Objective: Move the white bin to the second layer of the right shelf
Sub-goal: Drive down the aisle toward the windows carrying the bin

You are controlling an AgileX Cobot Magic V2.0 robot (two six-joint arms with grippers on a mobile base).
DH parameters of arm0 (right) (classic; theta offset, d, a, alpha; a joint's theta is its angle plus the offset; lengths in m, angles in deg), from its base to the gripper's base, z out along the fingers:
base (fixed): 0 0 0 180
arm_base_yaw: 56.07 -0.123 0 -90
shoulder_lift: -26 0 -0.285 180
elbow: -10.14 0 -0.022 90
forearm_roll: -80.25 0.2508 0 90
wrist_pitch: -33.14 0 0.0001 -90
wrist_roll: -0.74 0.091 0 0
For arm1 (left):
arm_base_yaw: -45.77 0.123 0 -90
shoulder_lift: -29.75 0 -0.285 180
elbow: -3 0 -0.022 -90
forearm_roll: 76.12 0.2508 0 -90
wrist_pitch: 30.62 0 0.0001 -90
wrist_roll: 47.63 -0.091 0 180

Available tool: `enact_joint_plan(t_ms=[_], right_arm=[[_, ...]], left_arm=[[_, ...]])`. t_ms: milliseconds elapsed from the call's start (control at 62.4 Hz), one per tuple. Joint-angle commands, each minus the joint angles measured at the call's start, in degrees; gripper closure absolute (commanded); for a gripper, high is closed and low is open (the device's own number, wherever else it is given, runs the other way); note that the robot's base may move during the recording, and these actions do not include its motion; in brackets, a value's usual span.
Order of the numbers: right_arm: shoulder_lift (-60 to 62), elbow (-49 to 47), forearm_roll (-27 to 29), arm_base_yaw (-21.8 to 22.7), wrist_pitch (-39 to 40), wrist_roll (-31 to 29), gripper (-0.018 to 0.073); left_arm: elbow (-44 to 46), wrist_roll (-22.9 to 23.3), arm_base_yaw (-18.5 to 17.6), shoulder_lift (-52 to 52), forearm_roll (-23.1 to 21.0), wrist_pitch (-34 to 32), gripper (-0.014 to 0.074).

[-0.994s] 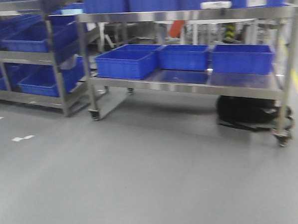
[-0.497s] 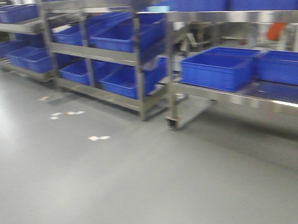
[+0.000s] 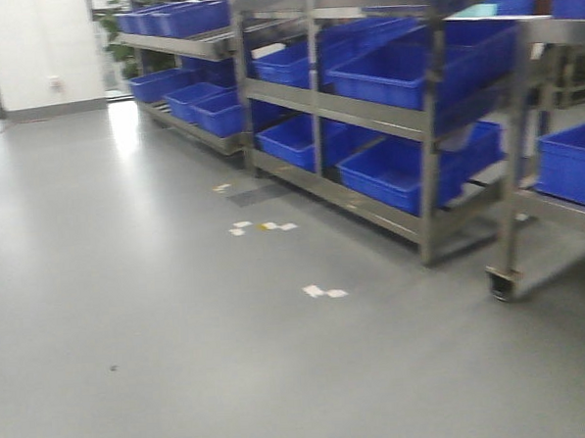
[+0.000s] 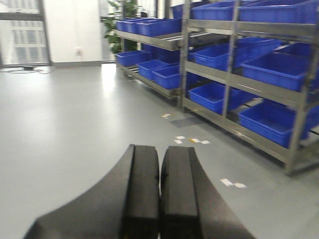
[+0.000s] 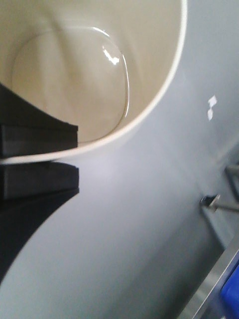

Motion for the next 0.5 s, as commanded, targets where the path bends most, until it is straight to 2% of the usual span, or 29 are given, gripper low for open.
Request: enact_joint_plan(t_ms=[0,481], right_arm=[[0.1,-1.7,0.0,0.3,4.9,0.0,0.0503],[0.1,-1.7,0.0,0.3,4.9,0.0,0.0503]], left_arm=[[-1.6,0.3,-0.1,-0.9,-0.3,-4.8,0.0512],[-1.6,0.3,-0.1,-0.9,-0.3,-4.8,0.0512]])
